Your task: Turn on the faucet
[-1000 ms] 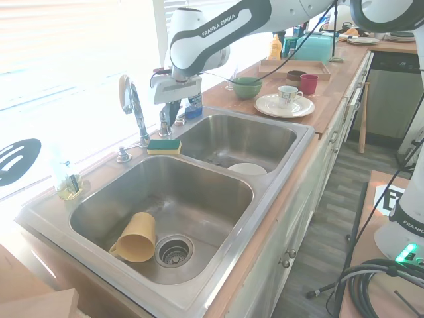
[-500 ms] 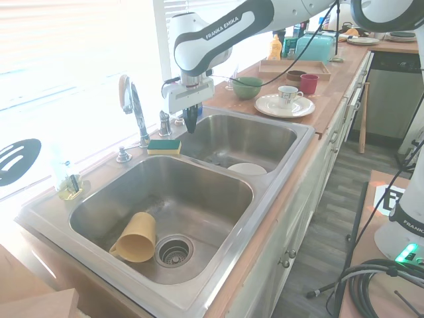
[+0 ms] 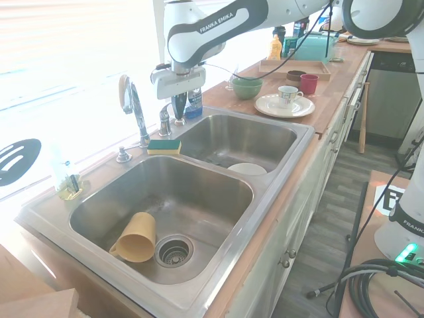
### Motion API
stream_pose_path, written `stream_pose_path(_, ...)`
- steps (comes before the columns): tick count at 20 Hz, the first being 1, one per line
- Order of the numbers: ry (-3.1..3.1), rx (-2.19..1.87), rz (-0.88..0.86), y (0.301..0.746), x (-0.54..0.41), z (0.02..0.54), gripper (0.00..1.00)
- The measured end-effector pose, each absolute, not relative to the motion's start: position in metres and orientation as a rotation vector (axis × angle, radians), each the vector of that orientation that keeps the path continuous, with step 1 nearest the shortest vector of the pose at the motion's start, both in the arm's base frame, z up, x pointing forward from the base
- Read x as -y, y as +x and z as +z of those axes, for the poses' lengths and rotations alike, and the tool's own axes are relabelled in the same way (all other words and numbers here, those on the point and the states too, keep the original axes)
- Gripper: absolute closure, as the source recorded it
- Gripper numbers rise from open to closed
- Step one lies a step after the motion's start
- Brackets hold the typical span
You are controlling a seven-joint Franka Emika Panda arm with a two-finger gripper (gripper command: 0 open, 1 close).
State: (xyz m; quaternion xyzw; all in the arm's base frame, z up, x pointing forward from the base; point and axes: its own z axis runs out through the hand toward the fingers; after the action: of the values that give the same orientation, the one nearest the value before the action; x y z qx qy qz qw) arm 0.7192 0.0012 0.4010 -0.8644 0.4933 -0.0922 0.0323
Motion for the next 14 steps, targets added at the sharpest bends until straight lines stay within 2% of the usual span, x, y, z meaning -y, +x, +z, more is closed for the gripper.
stream_pose_path(8,-2.581,-1.526,-0.512,0.738,0.002,0.426,1.0)
stream_pose_path(14,-2.569,-1.522,-0.538,0.74,0.001,0.432,1.0)
